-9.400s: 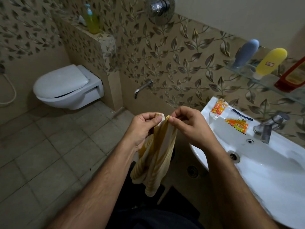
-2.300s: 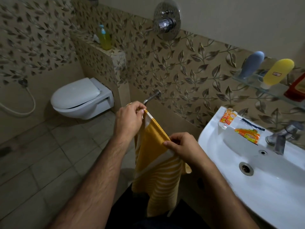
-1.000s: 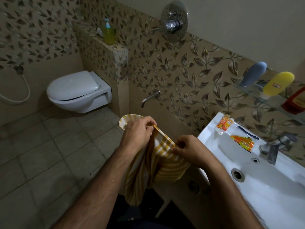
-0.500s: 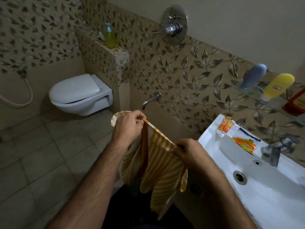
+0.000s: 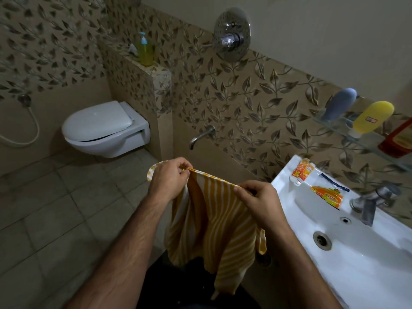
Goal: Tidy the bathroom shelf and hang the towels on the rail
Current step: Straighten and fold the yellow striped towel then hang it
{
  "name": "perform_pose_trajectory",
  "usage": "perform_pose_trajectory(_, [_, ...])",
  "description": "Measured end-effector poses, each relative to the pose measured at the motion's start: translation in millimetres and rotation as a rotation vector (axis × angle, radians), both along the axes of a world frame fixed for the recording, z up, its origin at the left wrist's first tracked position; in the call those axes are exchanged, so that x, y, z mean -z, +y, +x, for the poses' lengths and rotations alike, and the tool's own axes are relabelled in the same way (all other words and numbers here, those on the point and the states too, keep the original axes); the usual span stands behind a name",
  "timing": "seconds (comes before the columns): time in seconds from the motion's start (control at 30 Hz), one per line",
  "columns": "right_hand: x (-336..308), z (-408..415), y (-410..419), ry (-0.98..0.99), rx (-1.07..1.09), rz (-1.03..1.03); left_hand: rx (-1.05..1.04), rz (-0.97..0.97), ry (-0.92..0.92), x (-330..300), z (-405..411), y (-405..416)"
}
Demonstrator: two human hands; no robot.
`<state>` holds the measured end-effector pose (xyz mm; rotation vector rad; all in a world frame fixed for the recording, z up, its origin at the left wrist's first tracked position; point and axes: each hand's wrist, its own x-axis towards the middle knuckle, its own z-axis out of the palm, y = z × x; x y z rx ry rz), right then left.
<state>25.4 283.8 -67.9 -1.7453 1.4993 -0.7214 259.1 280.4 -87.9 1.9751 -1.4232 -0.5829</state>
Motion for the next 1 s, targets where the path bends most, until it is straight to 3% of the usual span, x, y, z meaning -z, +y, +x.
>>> perform_pose_trajectory(0.4, [7,13,-10,-0.122,0.108,0.068,0.017,0.051,0.123,28,0,7])
perform_pose_trajectory(0.57, [11,18,-15,-0.065,0.117,0.043,0.213,0.072,0.242,28,-16,14])
perform_pose_trajectory(0.73, [5,24,-13,-0.016,-0.06,-0.013,0.458,0.077,0.478,11,-34,12])
perform_pose_trajectory(0.87, [1,18,-13,0.034,-0.126,-0.06,0.475,0.098,0.433,5,-33,8])
perform_pose_trajectory(1.0, [-2,15,-11,0.18,-0.165,-0.043,0.285,0.013,0.317,3,-38,7])
